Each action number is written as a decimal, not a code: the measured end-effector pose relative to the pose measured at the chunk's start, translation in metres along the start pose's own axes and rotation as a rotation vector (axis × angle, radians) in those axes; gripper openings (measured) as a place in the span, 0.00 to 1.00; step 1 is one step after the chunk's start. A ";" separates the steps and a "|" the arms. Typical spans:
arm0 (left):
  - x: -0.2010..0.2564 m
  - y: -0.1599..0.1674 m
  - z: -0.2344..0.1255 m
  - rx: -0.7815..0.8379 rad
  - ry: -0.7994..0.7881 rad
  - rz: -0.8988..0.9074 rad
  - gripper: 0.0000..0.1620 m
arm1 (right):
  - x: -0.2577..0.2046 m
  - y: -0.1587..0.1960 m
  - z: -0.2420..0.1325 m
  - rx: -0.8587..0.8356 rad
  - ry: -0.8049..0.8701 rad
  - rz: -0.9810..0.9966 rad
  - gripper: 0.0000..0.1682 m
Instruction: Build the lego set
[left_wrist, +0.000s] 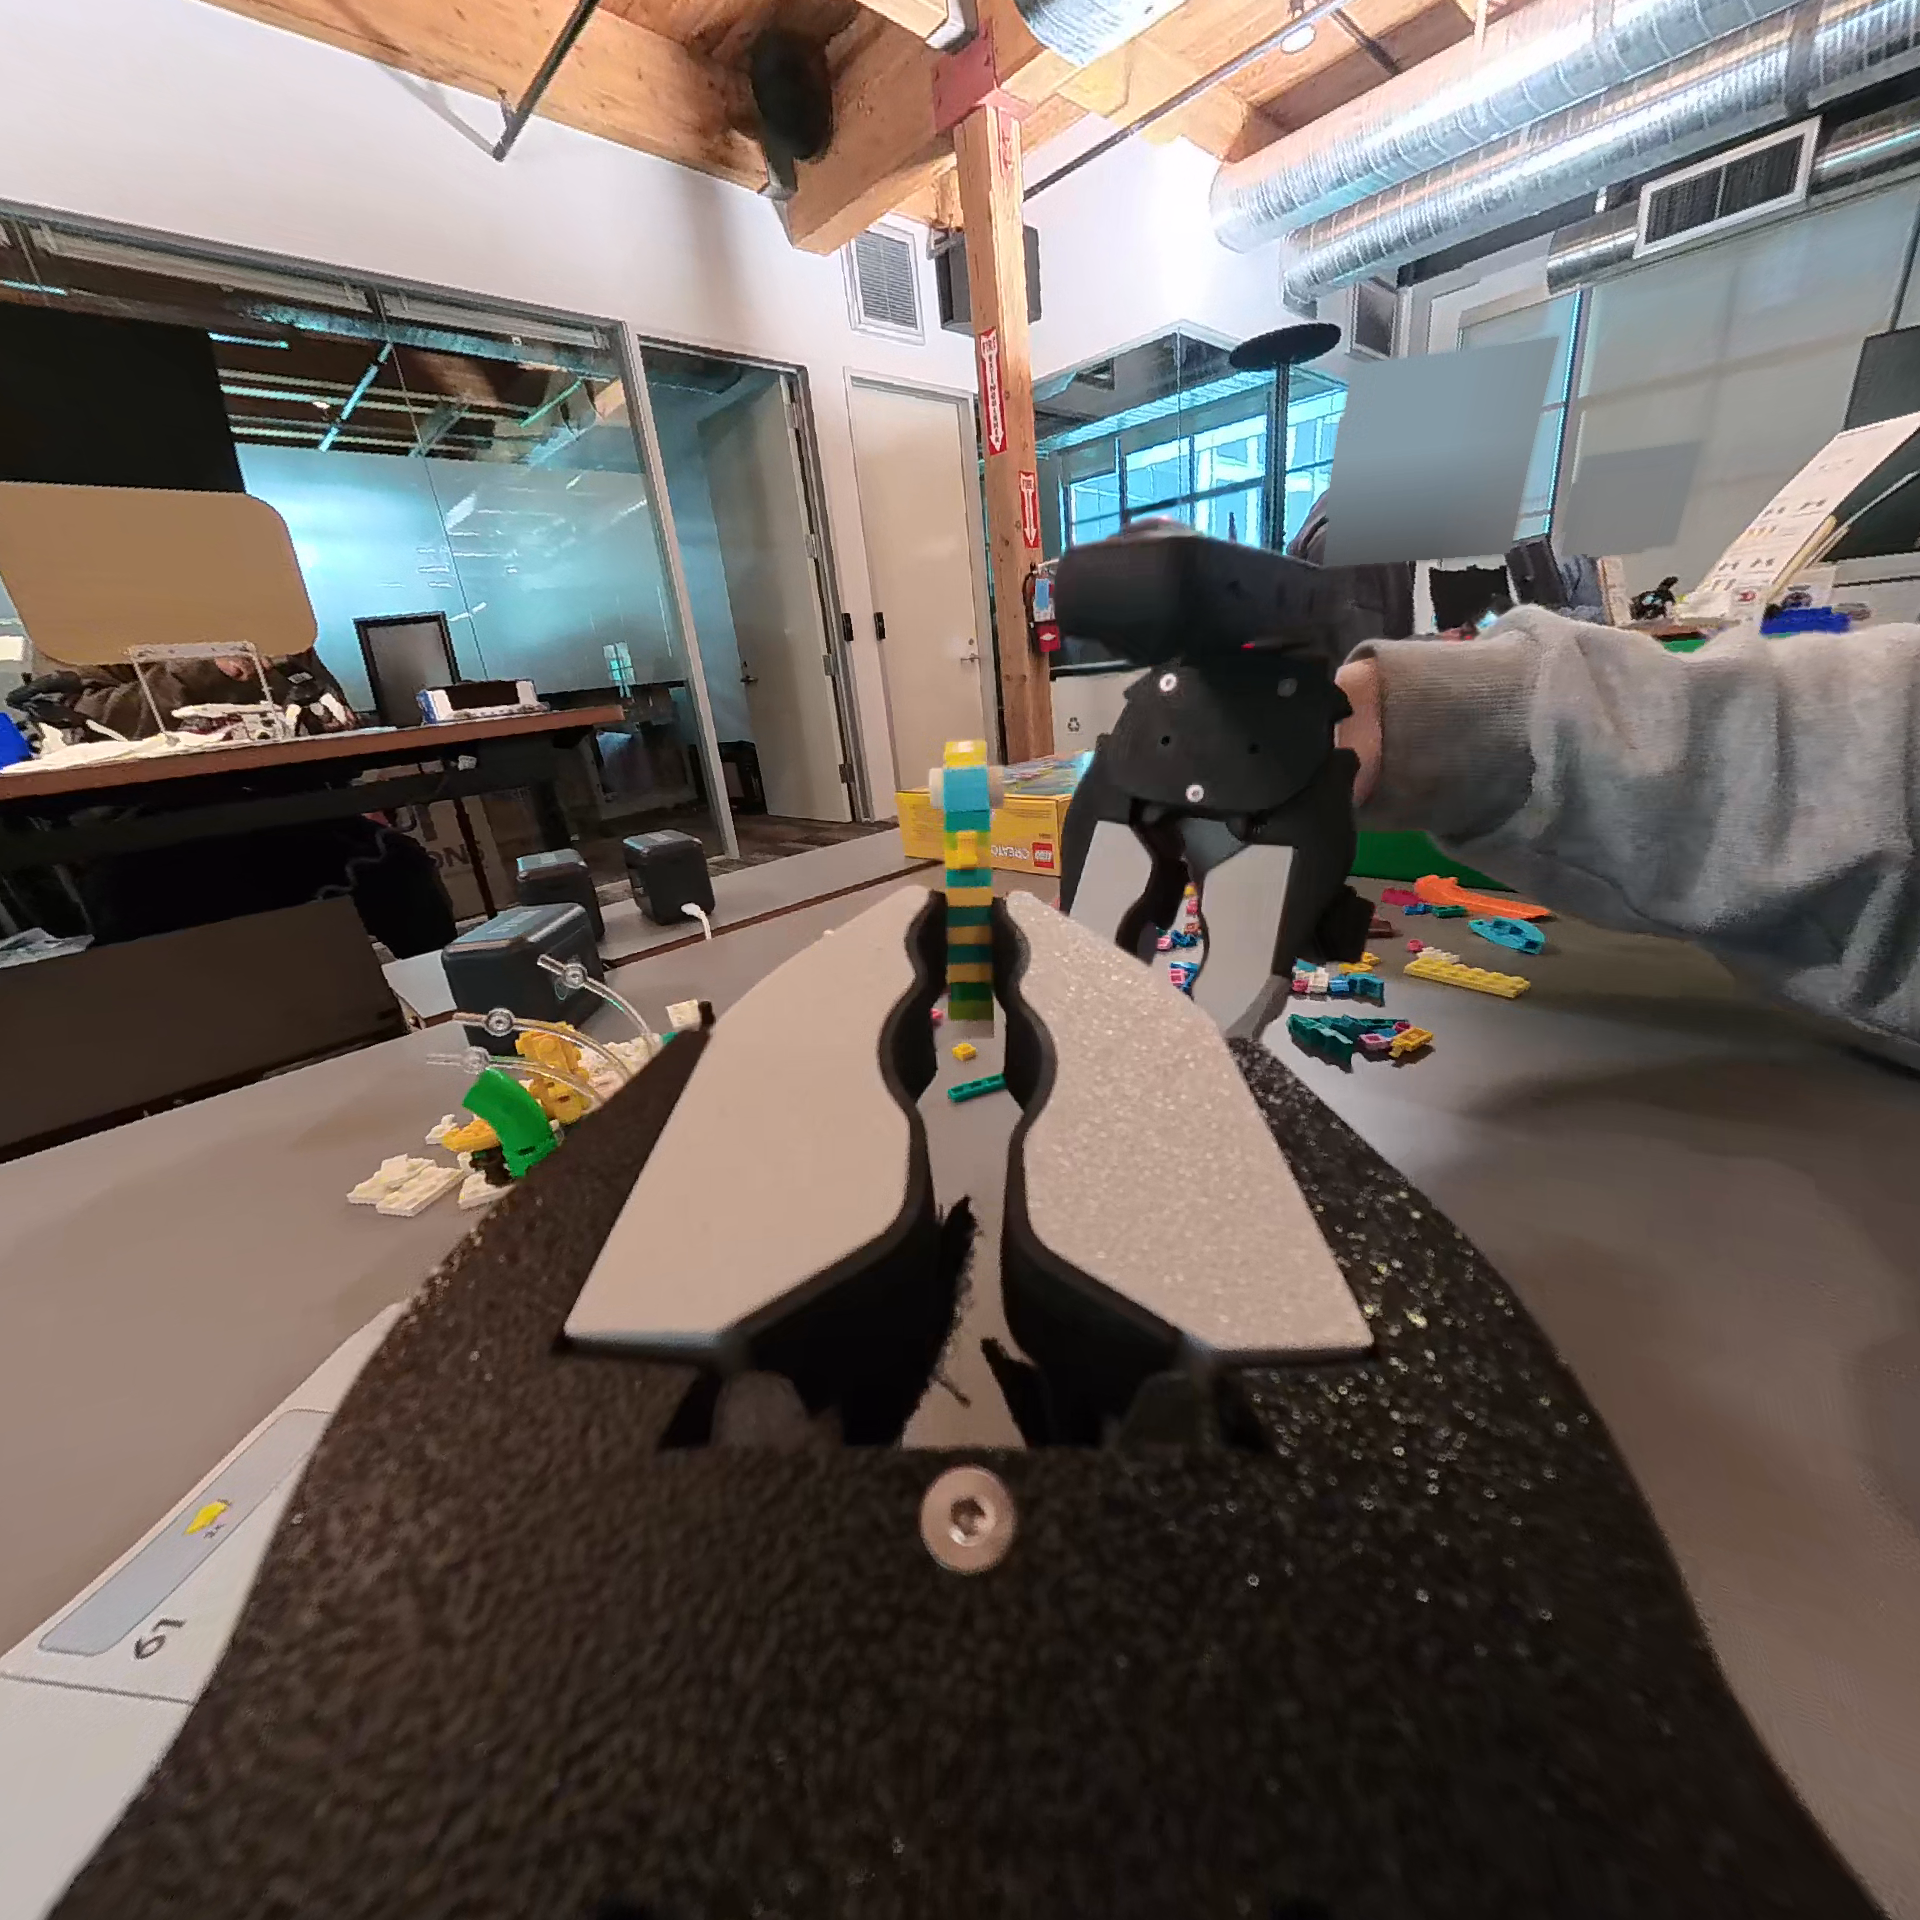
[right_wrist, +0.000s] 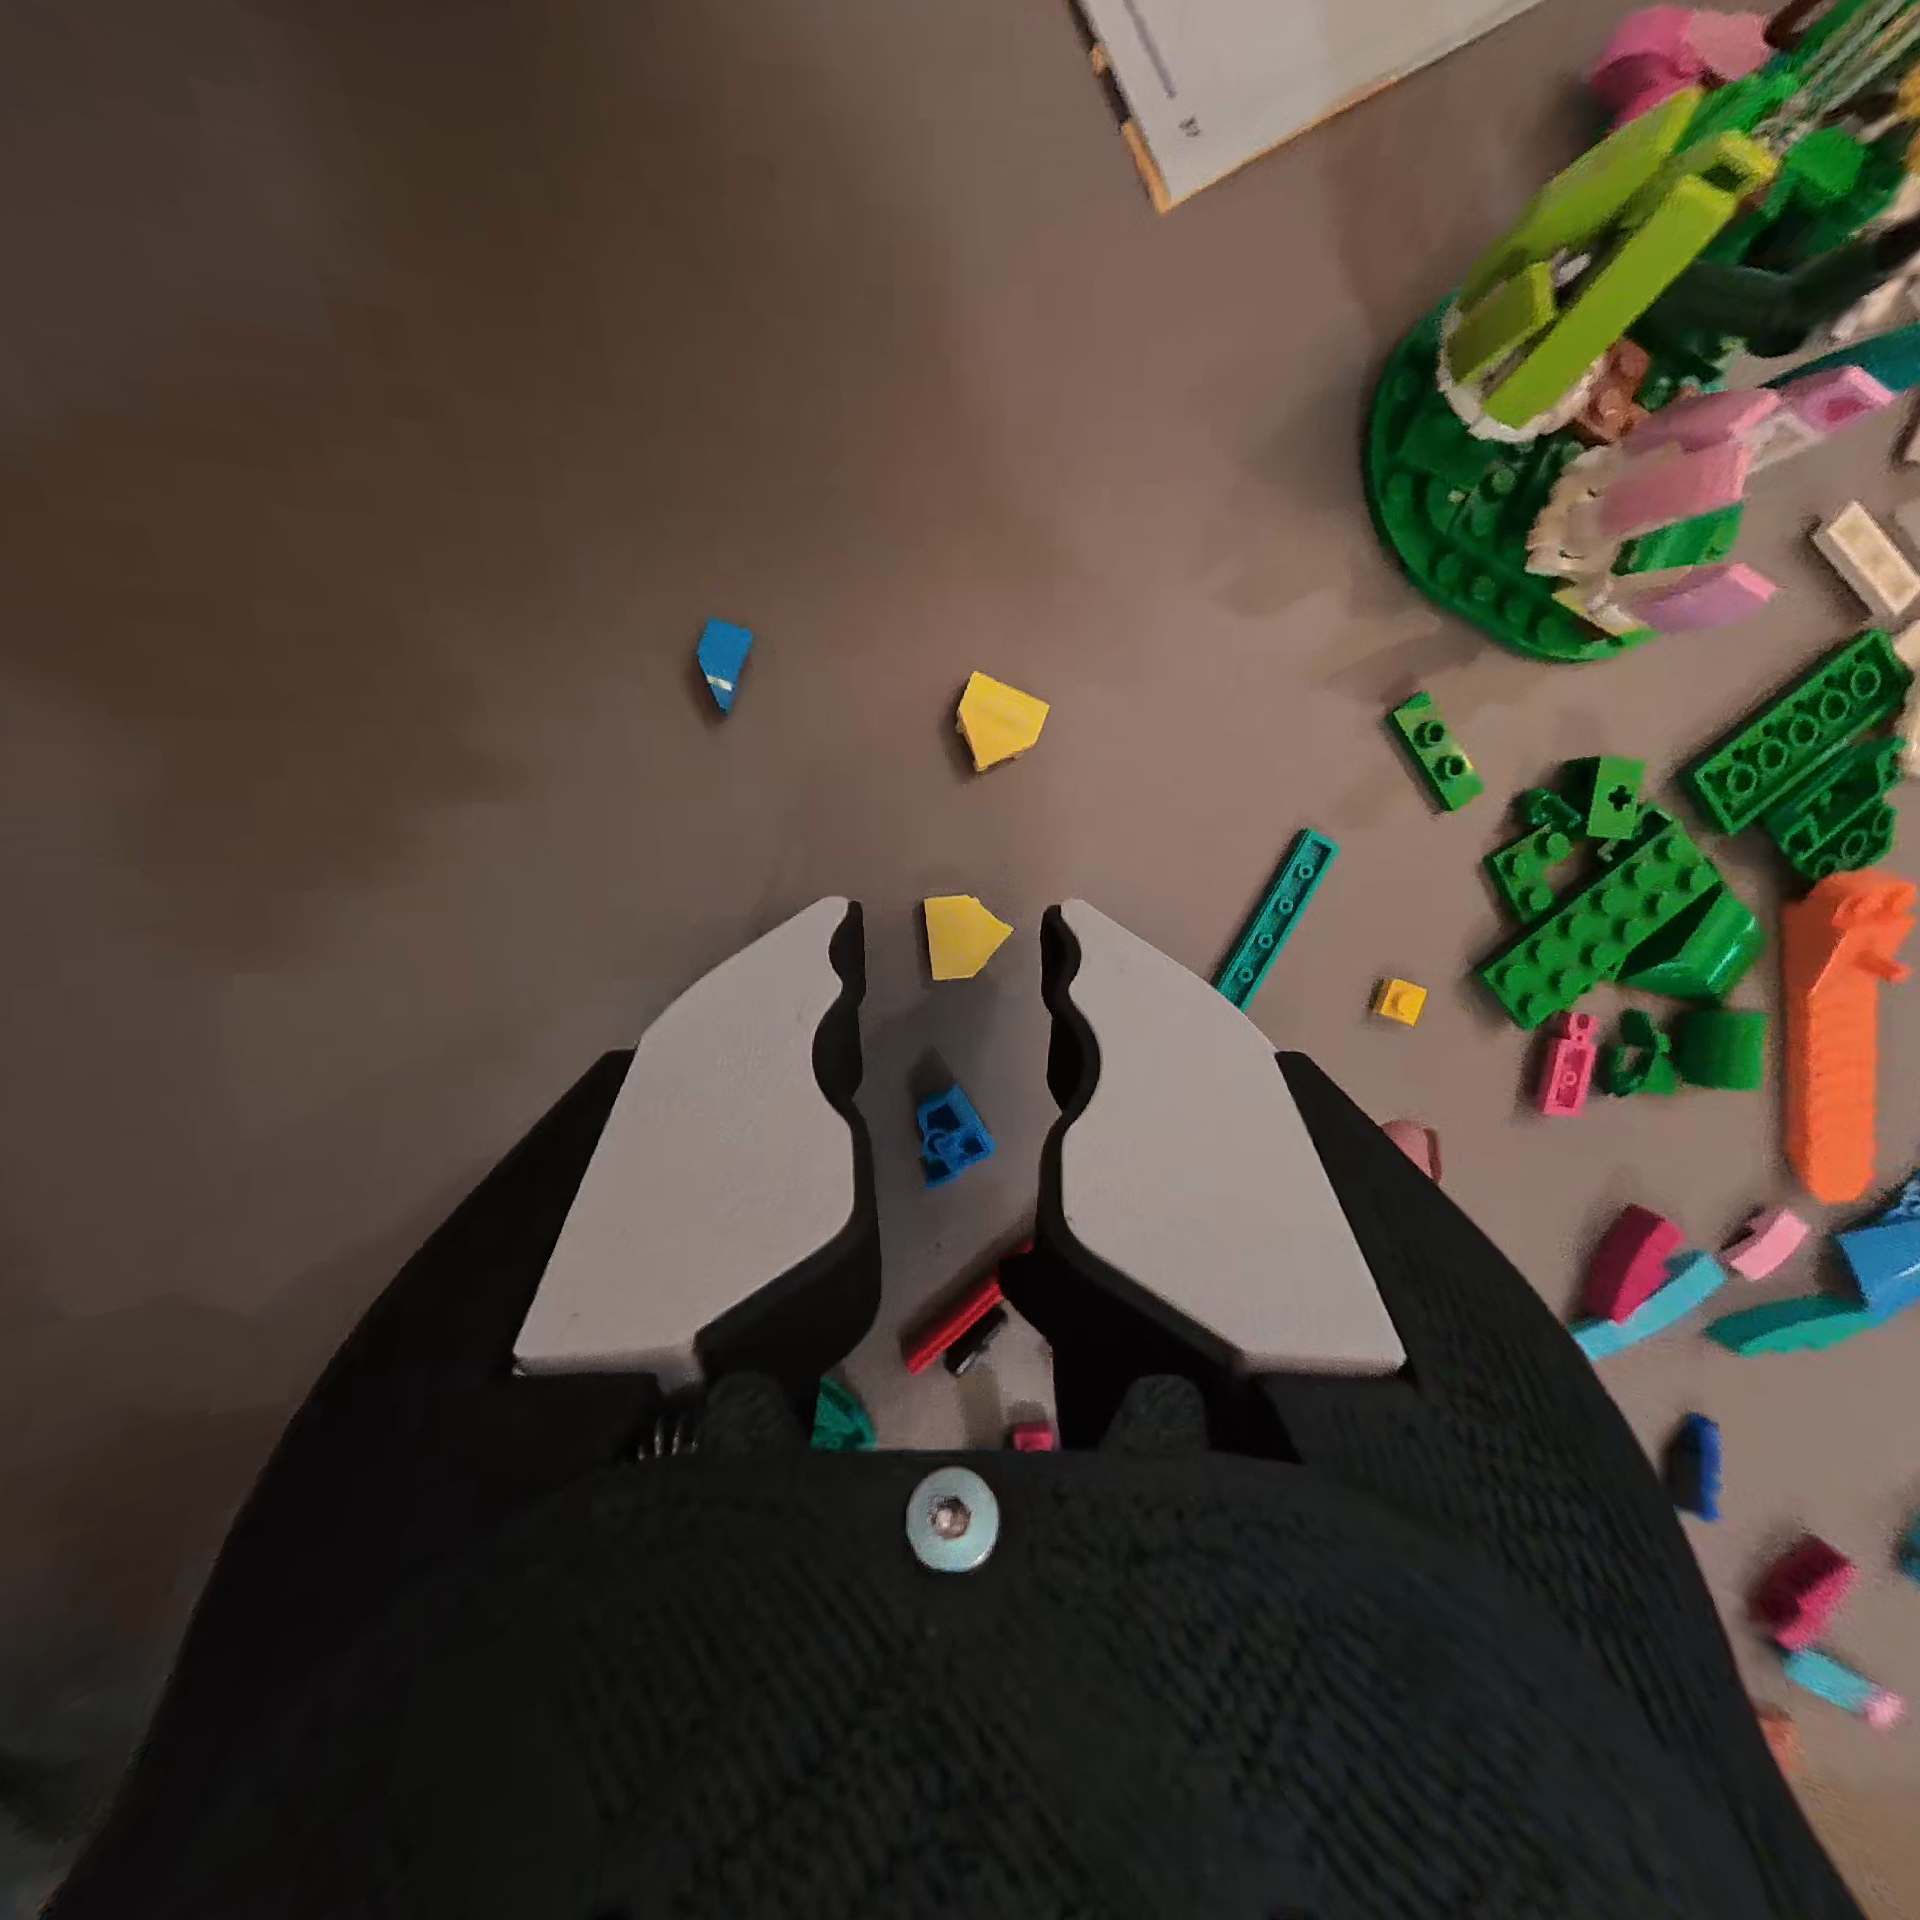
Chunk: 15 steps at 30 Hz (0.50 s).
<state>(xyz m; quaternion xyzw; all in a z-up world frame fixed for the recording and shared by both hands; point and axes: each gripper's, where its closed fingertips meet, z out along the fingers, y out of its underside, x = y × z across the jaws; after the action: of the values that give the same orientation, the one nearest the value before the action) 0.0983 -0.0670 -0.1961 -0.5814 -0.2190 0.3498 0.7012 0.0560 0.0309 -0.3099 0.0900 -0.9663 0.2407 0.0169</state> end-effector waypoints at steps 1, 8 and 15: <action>0.000 0.001 0.000 -0.004 0.004 -0.003 0.05 | 0.000 -0.003 -0.001 0.027 -0.006 0.022 0.19; 0.009 0.005 0.003 -0.025 0.060 -0.011 0.05 | -0.001 -0.018 0.007 0.133 -0.084 0.075 0.17; 0.015 0.007 0.004 -0.040 0.082 0.014 0.05 | 0.013 -0.020 0.015 0.137 -0.024 0.172 0.15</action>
<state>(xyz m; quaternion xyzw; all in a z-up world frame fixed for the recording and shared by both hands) 0.1038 -0.0529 -0.2038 -0.6106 -0.1929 0.3262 0.6954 0.0471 0.0044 -0.3128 0.0106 -0.9518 0.3059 -0.0215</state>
